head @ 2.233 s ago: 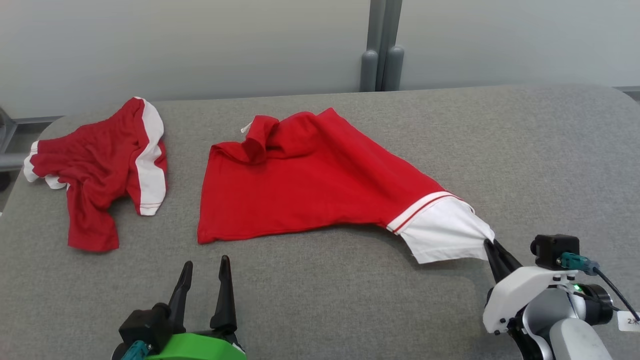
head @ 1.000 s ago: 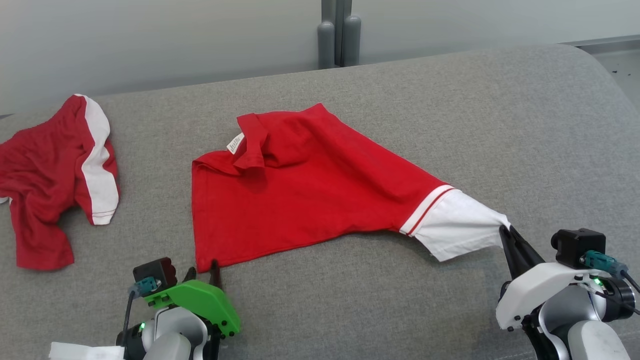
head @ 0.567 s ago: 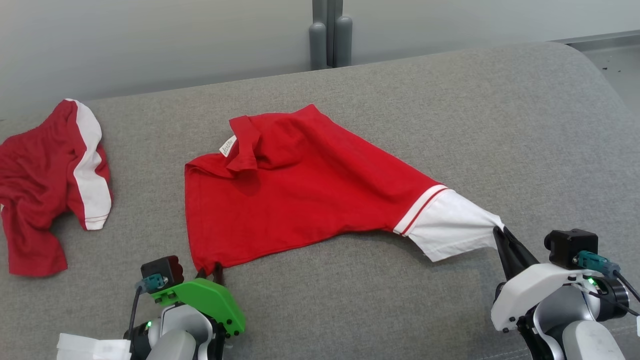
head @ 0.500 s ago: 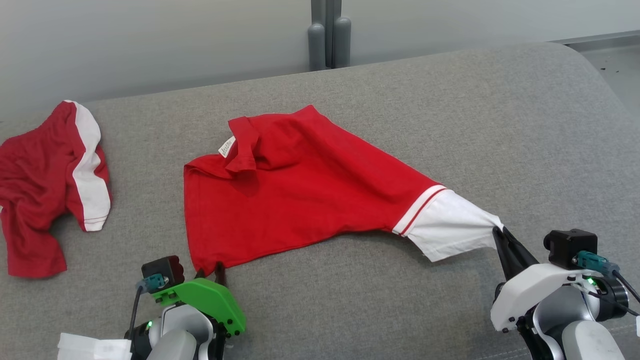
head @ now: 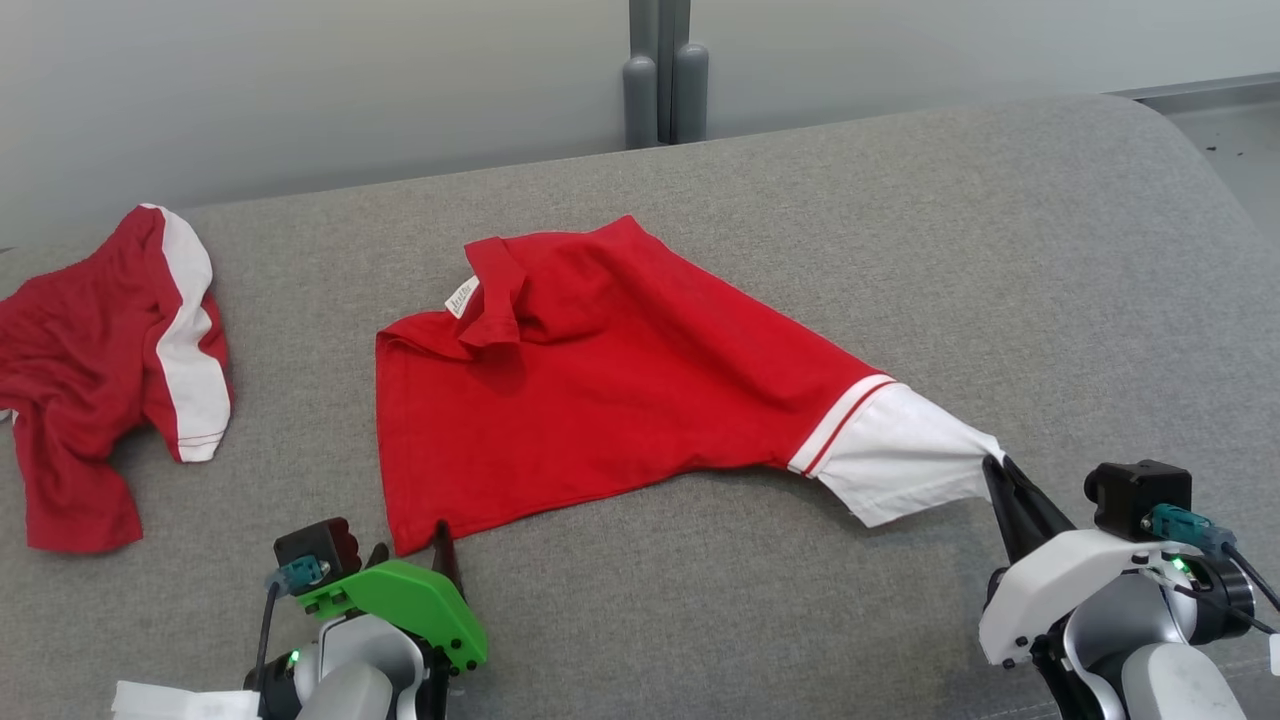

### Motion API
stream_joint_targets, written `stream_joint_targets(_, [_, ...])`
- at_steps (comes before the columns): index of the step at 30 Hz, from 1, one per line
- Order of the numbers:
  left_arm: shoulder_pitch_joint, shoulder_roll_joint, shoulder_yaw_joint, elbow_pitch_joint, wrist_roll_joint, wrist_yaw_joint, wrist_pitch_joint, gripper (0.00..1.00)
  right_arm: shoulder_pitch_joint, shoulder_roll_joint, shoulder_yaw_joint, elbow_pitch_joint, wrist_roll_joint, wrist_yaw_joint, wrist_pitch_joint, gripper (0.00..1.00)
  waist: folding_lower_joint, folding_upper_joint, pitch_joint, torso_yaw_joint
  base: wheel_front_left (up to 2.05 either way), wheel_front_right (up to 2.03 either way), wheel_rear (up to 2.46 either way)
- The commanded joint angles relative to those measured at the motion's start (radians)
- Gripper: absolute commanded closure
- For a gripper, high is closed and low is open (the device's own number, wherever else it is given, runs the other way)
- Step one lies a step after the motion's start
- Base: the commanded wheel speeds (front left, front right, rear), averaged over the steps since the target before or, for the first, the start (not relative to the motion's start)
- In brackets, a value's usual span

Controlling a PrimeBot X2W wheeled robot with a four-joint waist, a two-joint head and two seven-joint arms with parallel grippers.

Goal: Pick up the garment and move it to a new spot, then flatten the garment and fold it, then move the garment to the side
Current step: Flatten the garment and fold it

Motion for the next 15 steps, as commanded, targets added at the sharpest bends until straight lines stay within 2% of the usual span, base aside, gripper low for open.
stream_joint_targets(1, [0.012, 0.005, 0.005, -0.002, -0.002, 0.005, -0.005, 0.07, 0.005, -0.004, 0.002, -0.003, 0.003, 0.0, -0.006, 1.0, 0.0, -0.0001, 0.001, 0.0, 0.0, 0.0, 0.0])
stream_joint_targets(3, [0.008, 0.007, 0.008, 0.002, -0.006, 0.008, -0.005, 0.17, 0.001, -0.004, 0.007, -0.004, 0.004, 0.0, -0.006, 1.0, 0.0, -0.0001, 0.004, -0.003, 0.0, 0.0, 0.0])
stream_joint_targets(5, [-0.001, 0.007, 0.009, 0.011, -0.012, 0.007, -0.005, 0.34, -0.004, -0.004, 0.011, -0.005, 0.004, 0.0, -0.005, 1.0, 0.0, -0.0001, 0.007, -0.007, 0.0, 0.0, 0.0])
stream_joint_targets(6, [-0.006, 0.007, 0.01, 0.017, -0.016, 0.005, -0.002, 0.46, -0.006, -0.004, 0.013, -0.005, 0.003, 0.0, -0.005, 1.0, 0.0, -0.0001, 0.008, -0.01, 0.0, 0.0, 0.0])
stream_joint_targets(10, [-0.028, 0.005, 0.004, 0.046, -0.027, -0.003, 0.005, 0.72, -0.014, -0.004, 0.013, -0.005, -0.001, 0.0, -0.003, 1.0, 0.0, -0.0001, 0.015, -0.018, 0.0, 0.0, 0.0])
stream_joint_targets(11, [-0.032, 0.005, 0.002, 0.056, -0.029, -0.006, 0.004, 0.81, -0.016, -0.004, 0.013, -0.004, -0.002, 0.0, -0.003, 1.0, 0.0, -0.0001, 0.015, -0.02, 0.0, 0.0, 0.0])
stream_joint_targets(12, [-0.037, 0.005, -0.001, 0.065, -0.03, -0.008, 0.004, 0.98, -0.018, -0.004, 0.013, -0.003, -0.003, 0.0, -0.003, 1.0, 0.0, -0.0001, 0.016, -0.021, 0.0, 0.0, 0.0])
stream_joint_targets(15, [-0.052, 0.003, -0.01, 0.081, -0.042, -0.027, -0.005, 1.0, -0.02, -0.004, 0.012, -0.002, -0.001, 0.0, -0.005, 1.0, 0.0, -0.0001, 0.017, -0.025, 0.0, 0.0, 0.0])
